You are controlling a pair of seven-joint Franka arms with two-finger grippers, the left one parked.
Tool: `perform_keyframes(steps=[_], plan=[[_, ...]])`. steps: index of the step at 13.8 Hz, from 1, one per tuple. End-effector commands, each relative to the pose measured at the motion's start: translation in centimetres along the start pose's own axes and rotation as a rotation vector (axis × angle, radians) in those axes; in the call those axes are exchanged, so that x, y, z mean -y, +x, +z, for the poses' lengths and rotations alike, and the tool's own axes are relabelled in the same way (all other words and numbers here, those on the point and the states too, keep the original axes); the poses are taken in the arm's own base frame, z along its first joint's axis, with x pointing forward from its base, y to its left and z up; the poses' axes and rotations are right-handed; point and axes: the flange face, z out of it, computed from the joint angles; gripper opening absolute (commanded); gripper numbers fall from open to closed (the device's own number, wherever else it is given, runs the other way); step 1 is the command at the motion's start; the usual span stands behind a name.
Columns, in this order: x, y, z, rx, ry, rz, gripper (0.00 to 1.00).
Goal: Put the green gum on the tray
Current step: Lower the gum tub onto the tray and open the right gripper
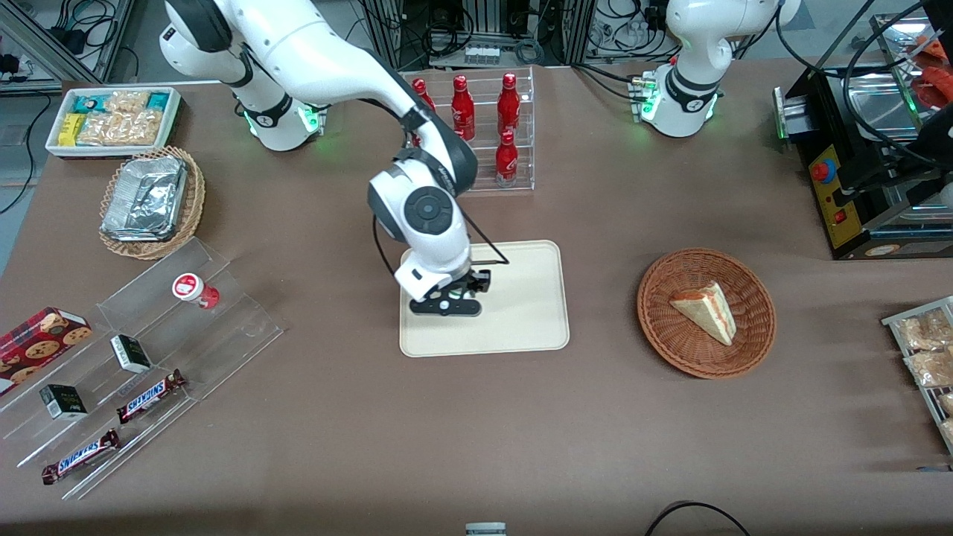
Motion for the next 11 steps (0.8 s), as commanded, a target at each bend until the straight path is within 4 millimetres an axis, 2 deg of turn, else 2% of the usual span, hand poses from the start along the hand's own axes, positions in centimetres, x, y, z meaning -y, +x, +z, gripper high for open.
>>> perform_keyframes(steps=[1,7,11], plan=[[1.6,-0.1,1.5,-0.020,0.020,0.022,0.00],[2.0,-0.9,5.0,-0.014,0.000,0.022,0.00],[1.9,-1.2,6.1,-0.005,-0.012,0.020,0.00]])
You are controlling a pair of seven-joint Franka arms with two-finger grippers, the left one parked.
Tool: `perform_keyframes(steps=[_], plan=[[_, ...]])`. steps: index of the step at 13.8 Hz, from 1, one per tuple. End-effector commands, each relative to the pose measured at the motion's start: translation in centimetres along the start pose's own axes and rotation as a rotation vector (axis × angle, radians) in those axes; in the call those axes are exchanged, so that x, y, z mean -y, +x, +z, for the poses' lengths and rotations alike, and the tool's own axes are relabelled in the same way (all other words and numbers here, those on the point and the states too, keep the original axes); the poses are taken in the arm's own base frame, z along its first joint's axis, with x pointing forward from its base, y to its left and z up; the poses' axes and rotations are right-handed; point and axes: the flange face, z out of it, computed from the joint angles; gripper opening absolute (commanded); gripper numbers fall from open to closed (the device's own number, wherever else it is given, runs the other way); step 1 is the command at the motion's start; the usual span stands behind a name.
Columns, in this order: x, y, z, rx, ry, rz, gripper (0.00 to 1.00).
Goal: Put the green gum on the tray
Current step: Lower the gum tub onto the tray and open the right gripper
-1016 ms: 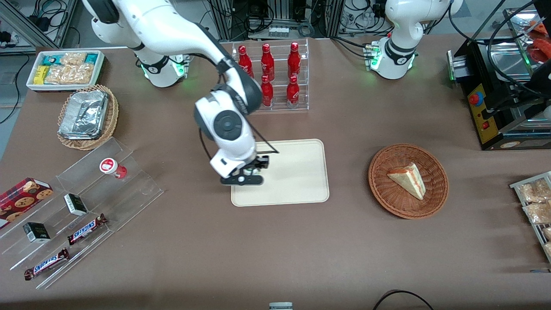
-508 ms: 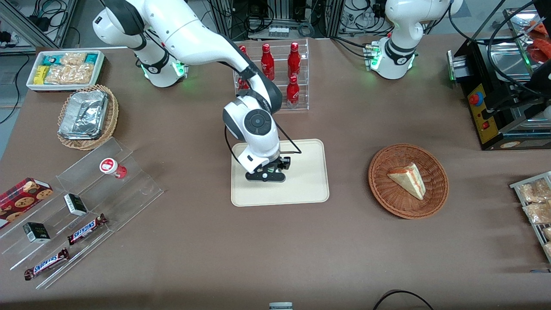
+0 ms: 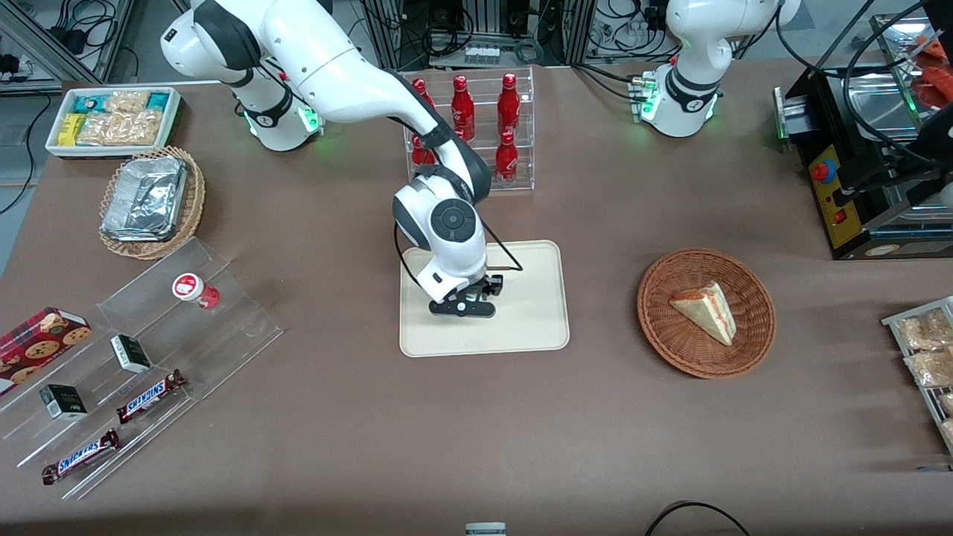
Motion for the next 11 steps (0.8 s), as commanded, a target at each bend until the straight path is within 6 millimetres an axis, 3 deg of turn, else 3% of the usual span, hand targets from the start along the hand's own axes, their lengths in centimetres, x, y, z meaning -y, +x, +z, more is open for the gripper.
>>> perform_keyframes(steps=[1,2,3,4,11], plan=[[0.8,0.3,0.3,-0.008,0.013,0.016,0.05],[0.8,0.4,0.5,-0.010,0.014,0.017,0.42],[0.8,0.5,0.5,-0.017,0.020,0.018,0.90],[0.8,0.5,0.5,-0.026,0.024,0.012,1.00],[0.9,0.6,-0.6,-0.064,0.008,-0.069,1.00]])
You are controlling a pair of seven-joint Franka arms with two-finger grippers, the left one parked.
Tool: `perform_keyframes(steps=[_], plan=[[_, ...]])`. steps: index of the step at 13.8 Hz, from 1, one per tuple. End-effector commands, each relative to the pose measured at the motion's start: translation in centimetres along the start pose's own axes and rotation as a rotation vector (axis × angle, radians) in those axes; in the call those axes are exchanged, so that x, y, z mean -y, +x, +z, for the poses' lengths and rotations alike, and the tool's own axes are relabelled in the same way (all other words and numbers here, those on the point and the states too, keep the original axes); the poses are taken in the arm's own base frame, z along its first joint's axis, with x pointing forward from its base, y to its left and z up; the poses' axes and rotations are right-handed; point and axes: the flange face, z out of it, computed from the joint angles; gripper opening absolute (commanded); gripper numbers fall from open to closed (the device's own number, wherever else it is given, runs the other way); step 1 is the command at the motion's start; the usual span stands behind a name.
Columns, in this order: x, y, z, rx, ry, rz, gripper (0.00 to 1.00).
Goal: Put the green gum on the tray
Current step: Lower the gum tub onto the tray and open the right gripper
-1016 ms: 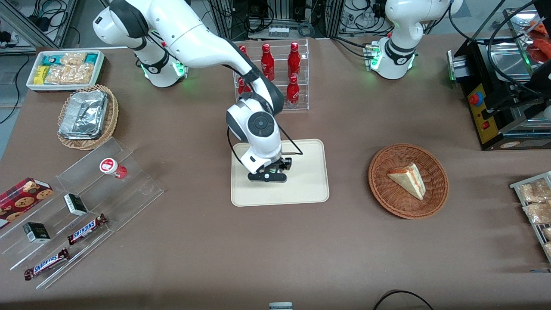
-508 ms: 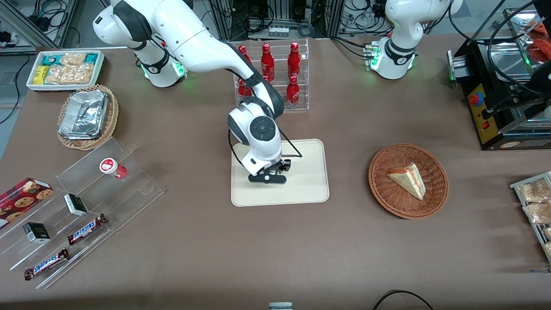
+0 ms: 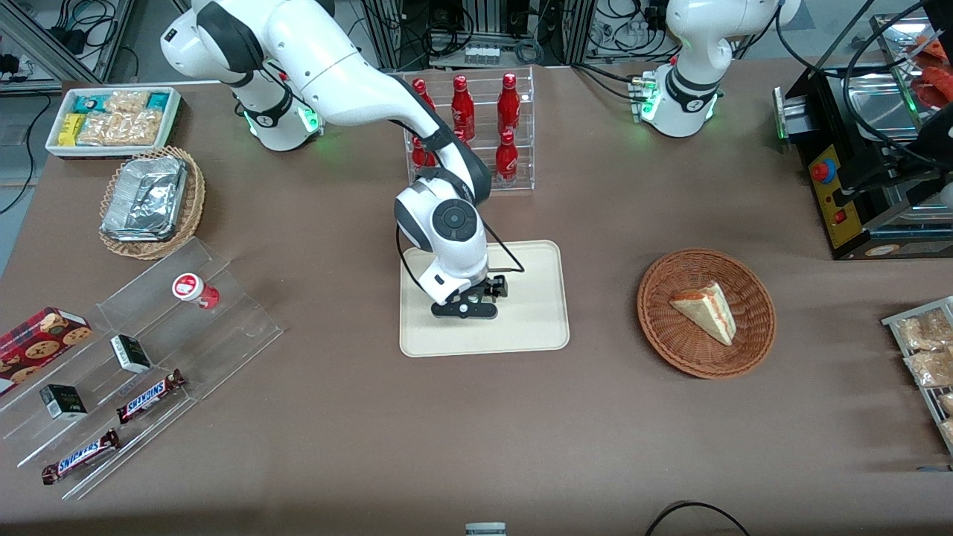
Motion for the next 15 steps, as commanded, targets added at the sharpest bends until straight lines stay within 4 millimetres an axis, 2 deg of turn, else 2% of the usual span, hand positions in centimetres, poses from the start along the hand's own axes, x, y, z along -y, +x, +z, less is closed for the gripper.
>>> perform_keyframes(steps=[1,4,8,11,15], plan=[[0.5,0.3,-0.5,-0.019,-0.003,-0.072,1.00],[0.0,0.5,-4.0,0.003,-0.012,-0.099,1.00],[-2.4,1.1,-9.8,0.064,-0.044,-0.197,1.00],[-7.9,3.0,-13.9,0.117,-0.052,-0.271,1.00],[-15.1,5.5,-18.2,0.191,-0.050,-0.346,1.00]])
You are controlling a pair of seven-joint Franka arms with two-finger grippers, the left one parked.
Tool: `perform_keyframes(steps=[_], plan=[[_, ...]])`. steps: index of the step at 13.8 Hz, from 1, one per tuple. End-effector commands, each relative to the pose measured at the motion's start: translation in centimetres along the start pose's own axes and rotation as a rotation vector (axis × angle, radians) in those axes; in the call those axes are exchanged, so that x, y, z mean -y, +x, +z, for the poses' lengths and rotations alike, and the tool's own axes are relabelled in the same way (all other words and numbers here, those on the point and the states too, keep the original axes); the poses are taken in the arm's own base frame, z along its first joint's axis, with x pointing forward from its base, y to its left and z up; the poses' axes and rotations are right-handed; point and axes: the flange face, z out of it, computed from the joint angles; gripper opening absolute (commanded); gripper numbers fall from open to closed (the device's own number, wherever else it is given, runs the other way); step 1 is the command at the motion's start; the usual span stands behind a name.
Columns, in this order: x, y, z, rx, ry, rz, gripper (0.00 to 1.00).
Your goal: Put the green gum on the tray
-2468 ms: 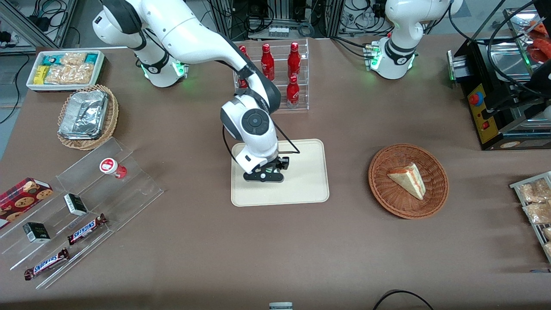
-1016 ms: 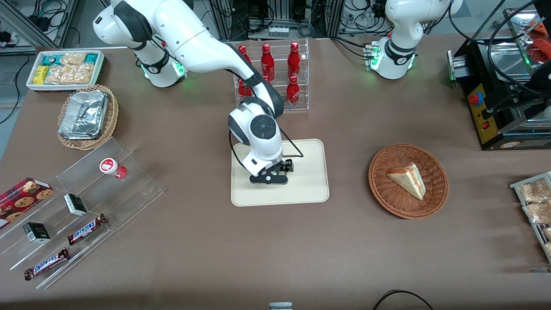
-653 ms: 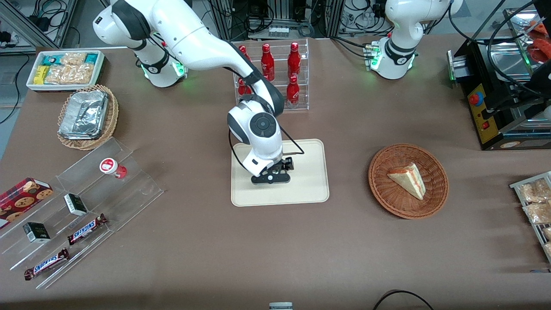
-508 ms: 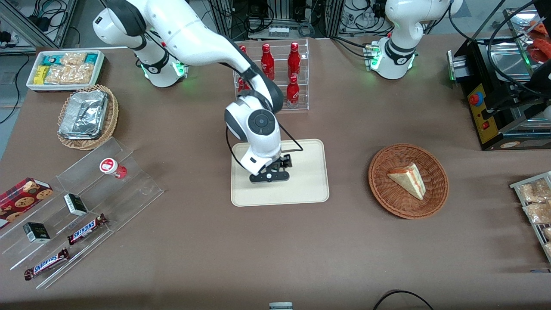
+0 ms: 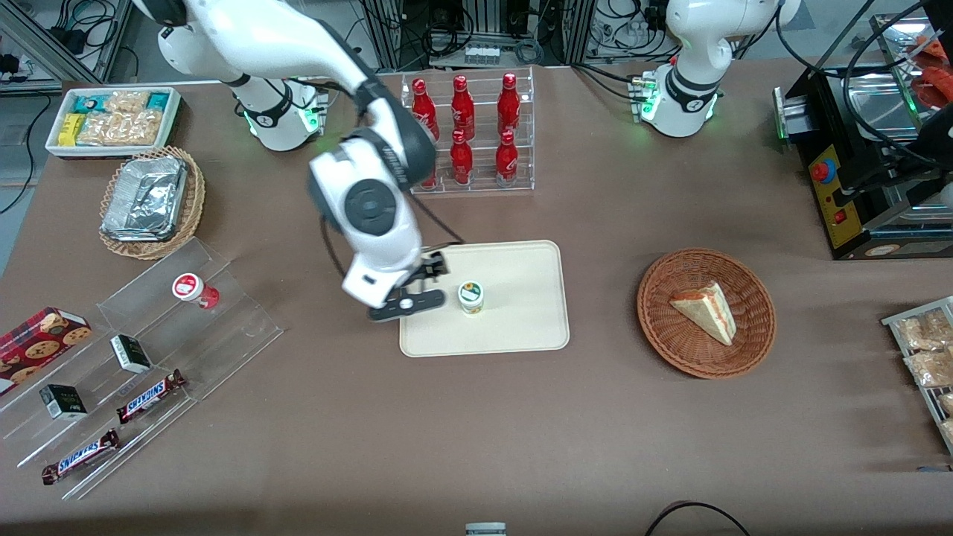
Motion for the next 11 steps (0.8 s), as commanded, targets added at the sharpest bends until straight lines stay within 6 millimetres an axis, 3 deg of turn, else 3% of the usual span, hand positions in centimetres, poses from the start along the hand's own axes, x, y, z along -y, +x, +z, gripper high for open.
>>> perform_keyframes(steps=[1,7,11], plan=[[-4.7,-1.5,-2.4,0.039,0.009,-0.054,1.00],[-19.0,-2.0,-5.9,0.067,0.063,-0.082,1.00],[-28.4,-4.4,-7.2,0.047,0.095,0.033,1.00]])
